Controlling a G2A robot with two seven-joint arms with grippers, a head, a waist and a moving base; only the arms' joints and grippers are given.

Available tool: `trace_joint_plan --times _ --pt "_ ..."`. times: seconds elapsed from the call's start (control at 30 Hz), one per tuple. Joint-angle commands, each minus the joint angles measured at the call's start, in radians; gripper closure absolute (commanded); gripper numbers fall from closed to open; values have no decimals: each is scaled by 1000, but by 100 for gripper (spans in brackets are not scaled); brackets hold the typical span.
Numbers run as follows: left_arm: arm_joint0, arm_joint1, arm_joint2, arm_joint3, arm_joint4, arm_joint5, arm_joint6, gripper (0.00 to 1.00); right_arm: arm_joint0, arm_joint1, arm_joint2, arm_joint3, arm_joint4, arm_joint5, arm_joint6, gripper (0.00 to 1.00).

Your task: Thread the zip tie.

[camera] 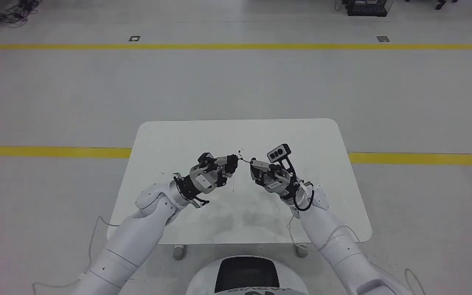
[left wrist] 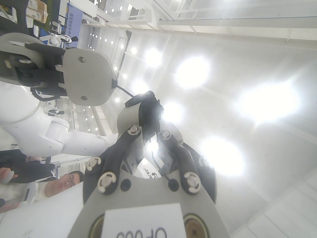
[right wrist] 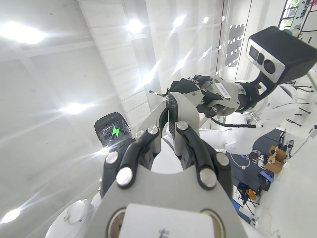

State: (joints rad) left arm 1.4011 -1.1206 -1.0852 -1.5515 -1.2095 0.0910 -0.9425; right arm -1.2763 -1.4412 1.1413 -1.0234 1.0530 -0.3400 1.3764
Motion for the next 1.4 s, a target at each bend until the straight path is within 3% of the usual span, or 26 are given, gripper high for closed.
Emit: trace_joint_plan --times 0.0,1.37 --pt "0 0 0 0 0 0 0 100 0 0 0 2 0 0 0 100" --pt "0 0 0 0 0 0 0 100 11 -4 -7 32 -40 0 -23 100"
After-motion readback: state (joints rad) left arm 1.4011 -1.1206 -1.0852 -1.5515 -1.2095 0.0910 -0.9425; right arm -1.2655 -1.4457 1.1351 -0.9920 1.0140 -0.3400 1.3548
